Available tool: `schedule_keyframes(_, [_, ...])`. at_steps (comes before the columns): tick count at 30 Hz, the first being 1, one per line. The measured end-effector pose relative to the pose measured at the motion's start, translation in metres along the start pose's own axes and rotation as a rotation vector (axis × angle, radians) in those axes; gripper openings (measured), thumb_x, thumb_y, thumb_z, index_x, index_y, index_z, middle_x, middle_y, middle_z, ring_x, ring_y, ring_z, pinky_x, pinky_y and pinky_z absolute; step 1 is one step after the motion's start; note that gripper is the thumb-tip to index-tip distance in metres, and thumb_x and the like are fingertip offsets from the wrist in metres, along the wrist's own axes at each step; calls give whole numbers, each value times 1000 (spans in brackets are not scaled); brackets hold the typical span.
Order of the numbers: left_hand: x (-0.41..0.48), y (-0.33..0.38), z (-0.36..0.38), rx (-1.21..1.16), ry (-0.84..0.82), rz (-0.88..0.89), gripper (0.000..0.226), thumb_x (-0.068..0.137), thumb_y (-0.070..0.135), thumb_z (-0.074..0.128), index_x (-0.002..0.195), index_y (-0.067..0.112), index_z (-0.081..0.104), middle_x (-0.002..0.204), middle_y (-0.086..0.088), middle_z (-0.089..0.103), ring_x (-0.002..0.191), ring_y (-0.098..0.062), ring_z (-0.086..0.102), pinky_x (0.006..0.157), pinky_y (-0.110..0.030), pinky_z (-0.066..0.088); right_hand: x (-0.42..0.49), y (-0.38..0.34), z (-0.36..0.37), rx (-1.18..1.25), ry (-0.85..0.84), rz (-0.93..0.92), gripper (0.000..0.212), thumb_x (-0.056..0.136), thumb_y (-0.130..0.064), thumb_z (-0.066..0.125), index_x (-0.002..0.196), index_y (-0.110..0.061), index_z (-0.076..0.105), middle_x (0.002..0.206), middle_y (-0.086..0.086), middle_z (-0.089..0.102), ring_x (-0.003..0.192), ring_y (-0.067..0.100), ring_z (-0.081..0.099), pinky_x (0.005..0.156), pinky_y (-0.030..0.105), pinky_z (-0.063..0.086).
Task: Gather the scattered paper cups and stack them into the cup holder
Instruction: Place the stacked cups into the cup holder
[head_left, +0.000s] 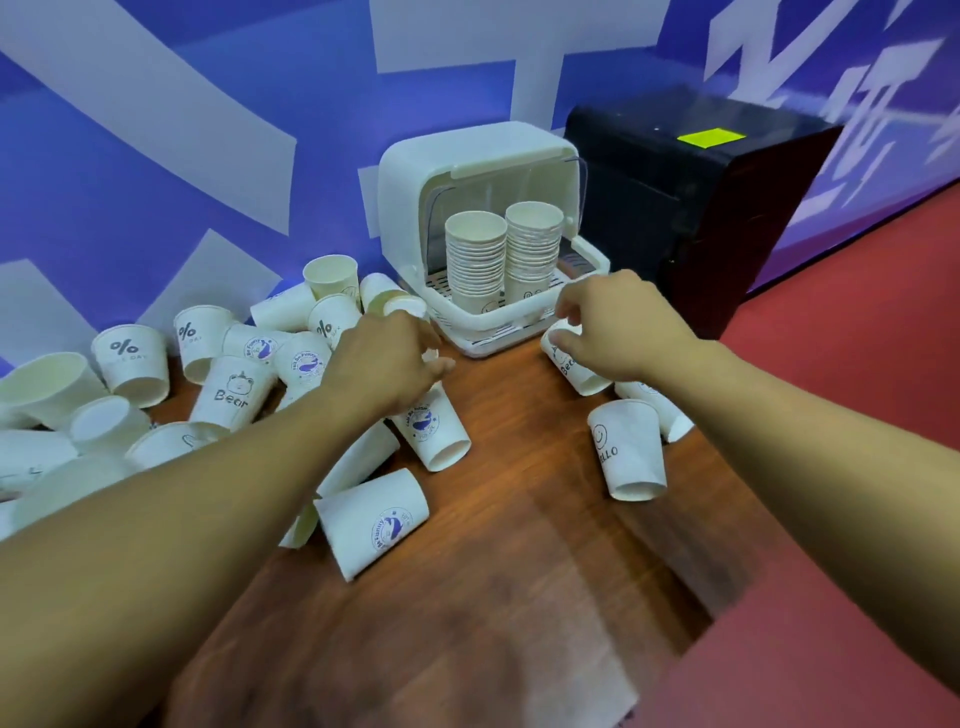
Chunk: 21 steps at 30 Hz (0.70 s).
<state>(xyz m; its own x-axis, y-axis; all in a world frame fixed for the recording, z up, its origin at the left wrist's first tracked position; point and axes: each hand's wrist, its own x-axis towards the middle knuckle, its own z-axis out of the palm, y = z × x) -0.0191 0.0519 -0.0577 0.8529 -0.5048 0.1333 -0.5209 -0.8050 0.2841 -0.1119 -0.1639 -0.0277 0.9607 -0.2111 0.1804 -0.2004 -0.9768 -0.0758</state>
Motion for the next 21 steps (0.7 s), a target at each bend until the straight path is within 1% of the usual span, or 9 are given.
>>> schedule_keyframes(3, [-11,-1,7,48,-44,-8,46,88,53,62,128,29,60,125,-2,65,116,-25,57,88,-37,46,-19,9,5,-34,-117,42,36,83,-48,61,110,-25,64,105,0,66,95,24,61,79,40,54])
schedule_keyframes(5, [-16,-1,12,63,-57,-1,49,88,54,62,131,31,58,125,-4,64,117,-26,56,90,-38,45,-29,16,8,-40,-163,74,41,81,-51,63,115,-27,63,108,0,66,98,25,61,81,40,53])
schedule_keyframes(8, [-23,-1,18,89,-77,13,49,87,55,61,130,33,56,126,-5,62,122,-30,50,90,-41,47,-41,24,12,-19,-194,124,46,78,-54,64,116,-29,62,108,1,66,98,27,62,79,40,53])
schedule_keyframes(10, [-27,1,19,109,-91,28,46,87,52,62,128,32,58,125,-6,61,120,-30,51,88,-42,50,-46,28,16,-24,-224,139,47,76,-56,63,115,-30,61,107,1,65,96,28,62,78,41,54])
schedule_keyframes(13, [-31,5,21,135,-96,50,42,89,48,62,126,30,59,124,-8,61,118,-29,53,86,-39,48,-52,30,21,-29,-263,142,51,76,-58,65,118,-30,59,109,-1,65,98,26,62,79,41,54])
schedule_keyframes(16, [-33,9,23,108,-77,86,37,89,44,64,121,27,61,119,-7,63,110,-27,57,83,-36,45,-55,30,27,-23,-278,139,52,78,-55,65,123,-30,58,112,-1,64,100,26,62,78,40,54])
schedule_keyframes(19, [-34,15,25,78,-60,133,36,88,41,66,121,28,62,119,-4,60,109,-26,57,83,-35,43,-55,28,31,-59,-271,120,50,79,-53,64,123,-28,59,110,3,64,98,28,62,77,40,53])
schedule_keyframes(21, [-35,21,26,70,-47,160,38,87,40,67,123,30,60,120,-3,59,108,-25,57,81,-33,41,-54,26,32,-84,-270,108,49,80,-52,64,121,-26,60,107,6,63,96,29,61,75,37,51])
